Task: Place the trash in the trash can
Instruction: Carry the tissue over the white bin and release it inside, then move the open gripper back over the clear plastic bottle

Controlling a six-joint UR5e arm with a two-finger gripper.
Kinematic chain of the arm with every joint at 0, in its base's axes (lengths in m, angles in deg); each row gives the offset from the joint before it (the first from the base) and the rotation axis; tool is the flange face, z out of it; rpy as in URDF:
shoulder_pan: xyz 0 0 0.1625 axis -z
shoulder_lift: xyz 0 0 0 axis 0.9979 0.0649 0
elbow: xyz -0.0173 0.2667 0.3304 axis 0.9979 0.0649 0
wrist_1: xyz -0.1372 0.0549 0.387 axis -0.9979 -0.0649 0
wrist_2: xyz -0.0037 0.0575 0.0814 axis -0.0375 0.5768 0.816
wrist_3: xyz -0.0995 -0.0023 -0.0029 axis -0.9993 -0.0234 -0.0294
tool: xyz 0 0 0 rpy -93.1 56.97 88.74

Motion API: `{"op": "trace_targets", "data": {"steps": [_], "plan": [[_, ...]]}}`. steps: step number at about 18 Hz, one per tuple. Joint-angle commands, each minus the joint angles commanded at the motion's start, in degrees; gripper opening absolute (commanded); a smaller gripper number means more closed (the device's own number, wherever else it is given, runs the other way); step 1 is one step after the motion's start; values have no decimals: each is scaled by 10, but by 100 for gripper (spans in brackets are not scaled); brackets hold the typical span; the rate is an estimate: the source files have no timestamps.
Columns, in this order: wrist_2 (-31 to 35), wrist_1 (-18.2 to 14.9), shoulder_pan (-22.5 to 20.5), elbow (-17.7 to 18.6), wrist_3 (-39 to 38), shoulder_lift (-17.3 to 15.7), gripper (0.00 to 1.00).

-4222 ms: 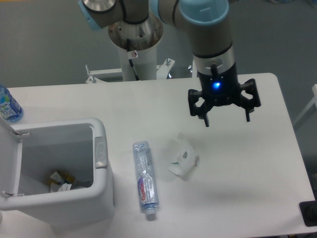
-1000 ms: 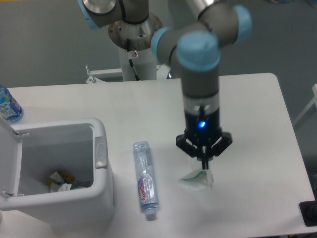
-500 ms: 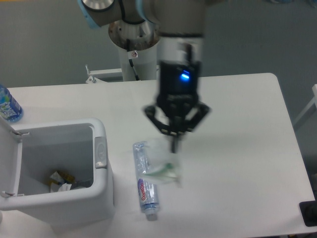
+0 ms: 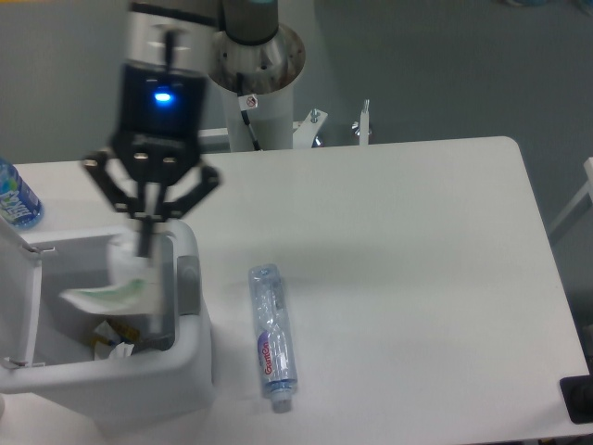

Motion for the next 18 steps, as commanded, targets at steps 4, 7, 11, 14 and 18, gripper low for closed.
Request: {"op": "trace_targets", "data": {"steps": [4, 7, 11, 14, 18], "plan": [[-1, -3, 7, -4, -12, 14, 100], [-1, -3, -1, -12, -26, 11, 100], [-3, -3, -76, -3, -27, 19, 100], [-2, -2, -111, -17, -25, 75, 100], [-1, -3, -146, -30, -16, 131, 100]]}}
